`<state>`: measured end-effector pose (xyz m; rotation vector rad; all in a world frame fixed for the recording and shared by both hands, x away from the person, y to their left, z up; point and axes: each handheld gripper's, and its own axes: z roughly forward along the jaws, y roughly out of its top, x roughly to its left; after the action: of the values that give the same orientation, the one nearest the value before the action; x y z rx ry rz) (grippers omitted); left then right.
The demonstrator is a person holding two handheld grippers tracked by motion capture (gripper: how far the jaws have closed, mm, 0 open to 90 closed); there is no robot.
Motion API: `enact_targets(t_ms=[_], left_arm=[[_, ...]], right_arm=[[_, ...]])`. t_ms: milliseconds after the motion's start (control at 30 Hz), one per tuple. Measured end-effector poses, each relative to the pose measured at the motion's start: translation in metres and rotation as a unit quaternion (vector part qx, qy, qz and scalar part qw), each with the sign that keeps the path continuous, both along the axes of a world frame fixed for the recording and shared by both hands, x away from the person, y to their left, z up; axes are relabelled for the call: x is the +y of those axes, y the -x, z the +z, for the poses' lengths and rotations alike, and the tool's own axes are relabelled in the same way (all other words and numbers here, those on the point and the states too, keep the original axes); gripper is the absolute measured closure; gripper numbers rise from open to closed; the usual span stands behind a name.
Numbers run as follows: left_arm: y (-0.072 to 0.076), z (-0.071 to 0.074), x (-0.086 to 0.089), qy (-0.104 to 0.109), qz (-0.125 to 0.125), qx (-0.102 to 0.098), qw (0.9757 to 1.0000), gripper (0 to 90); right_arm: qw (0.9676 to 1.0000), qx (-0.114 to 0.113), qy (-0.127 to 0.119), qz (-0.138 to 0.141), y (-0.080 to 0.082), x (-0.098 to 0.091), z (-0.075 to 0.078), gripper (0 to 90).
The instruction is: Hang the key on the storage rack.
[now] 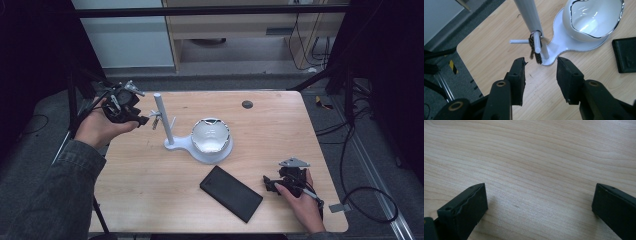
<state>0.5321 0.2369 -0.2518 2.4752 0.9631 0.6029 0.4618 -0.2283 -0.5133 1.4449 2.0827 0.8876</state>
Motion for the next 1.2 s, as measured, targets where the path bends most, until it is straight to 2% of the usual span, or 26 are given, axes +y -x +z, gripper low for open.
enact_targets(t_ms=[267,467,600,767,933,1000,1067,1133,1200], left_arm=[[0.017,-0.005,-0.022,0.004,-0.03,-0.009,0.9995,45.4],[0.026,-0.018,-0.042,0.004,-0.056,-0.007,0.9984,37.0],[0.028,-0.03,-0.051,0.014,-0.061,0.001,0.998,30.9],[0.03,-0.049,-0.059,0.033,-0.064,0.01,0.9974,23.0],[0.035,-0.075,-0.068,0.053,-0.084,0.021,0.9948,15.9],[0.038,-0.086,-0.072,0.057,-0.09,0.024,0.9941,15.7],[0.044,-0.097,-0.078,0.051,-0.094,0.018,0.9941,17.1],[0.049,-0.108,-0.083,0.063,-0.102,0.022,0.9926,18.6],[0.053,-0.116,-0.087,0.066,-0.108,0.021,0.9917,23.3]], right_arm=[[1.0,0.0,0.001,0.0,0.0,0.0,0.0,0.5],[1.0,0.002,0.0,0.0,0.0,0.0,0.0,0.5],[1.0,0.001,0.001,0.001,0.0,0.0,0.0,0.5],[1.0,0.002,-0.001,0.0,0.0,0.0,0.0,0.5],[1.0,0.002,-0.003,-0.001,0.0,0.0,0.0,0.5],[1.0,0.002,-0.003,0.0,0.0,0.0,0.0,0.5],[1.0,0.002,-0.002,0.0,0.0,0.0,0.0,0.5],[1.0,0.002,-0.003,0.0,0.0,0.0,0.0,0.5],[1.0,0.001,-0.002,0.0,0.0,0.0,0.0,0.5]])
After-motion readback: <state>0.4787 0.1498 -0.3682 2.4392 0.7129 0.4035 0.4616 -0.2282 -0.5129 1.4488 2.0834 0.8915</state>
